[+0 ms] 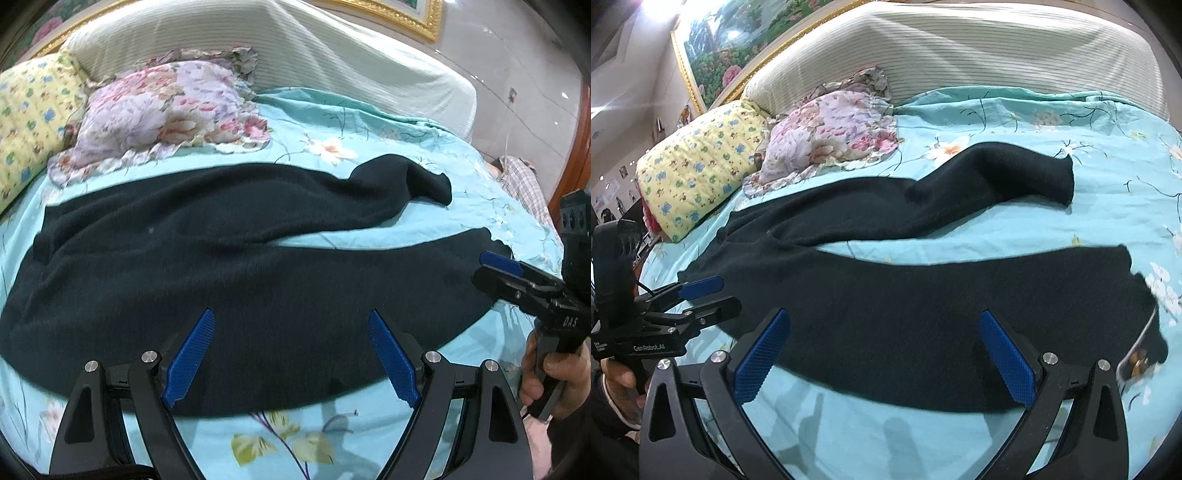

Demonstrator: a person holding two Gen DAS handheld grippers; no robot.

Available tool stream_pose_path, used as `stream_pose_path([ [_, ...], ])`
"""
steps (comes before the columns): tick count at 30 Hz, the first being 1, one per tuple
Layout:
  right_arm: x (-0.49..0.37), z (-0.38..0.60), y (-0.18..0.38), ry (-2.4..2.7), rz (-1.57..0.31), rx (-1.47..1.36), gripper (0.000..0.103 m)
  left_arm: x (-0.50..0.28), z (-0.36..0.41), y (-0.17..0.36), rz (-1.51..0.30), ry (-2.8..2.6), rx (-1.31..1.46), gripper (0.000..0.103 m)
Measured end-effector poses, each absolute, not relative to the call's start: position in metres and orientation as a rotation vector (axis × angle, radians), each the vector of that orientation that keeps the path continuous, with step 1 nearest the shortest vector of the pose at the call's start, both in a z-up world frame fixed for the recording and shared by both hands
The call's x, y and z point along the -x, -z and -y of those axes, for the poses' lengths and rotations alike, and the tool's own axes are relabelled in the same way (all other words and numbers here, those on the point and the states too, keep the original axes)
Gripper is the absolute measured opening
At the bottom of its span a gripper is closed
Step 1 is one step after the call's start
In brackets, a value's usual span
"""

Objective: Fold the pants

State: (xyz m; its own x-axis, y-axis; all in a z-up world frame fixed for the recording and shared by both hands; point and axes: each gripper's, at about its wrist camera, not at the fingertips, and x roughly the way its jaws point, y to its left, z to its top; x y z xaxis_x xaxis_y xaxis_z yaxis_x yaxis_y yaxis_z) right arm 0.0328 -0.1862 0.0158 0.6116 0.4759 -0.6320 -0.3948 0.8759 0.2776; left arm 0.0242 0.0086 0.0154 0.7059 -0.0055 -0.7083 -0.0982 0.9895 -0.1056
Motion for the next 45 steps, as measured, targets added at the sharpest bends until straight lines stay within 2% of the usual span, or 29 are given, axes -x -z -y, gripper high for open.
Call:
stream_pose_path([
  [16,-0.105,0.228,-0.051,-0.452,-0.683,-0.187,0.102,-0.123,-0.042,-0.039,-0.835,0.040,0.082,0.086],
  [35,-0.219,0.287,-0.032,-0.341,-0.859,-0.317,0.101,-0.281,-0.043,-0.009,-0.975,0.254,-0.076,0.086],
  [40,-0.239,0.295,-0.025,-0.346,-0.890,-0.346,0.092,-0.312,-0.039,0.003,-1.018,0.325,-0.103,0.086],
  [43,-0.248,0.300,-0.024,-0.367,-0.901,-0.386,0.080,-0.332,-0.034,0.017,-1.088,0.381,-0.123,0.086],
  [45,-0.252,0.299,-0.022,-0.378,-0.914,-0.400,0.062,-0.337,-0.029,0.025,-1.128,0.396,-0.144,0.084],
])
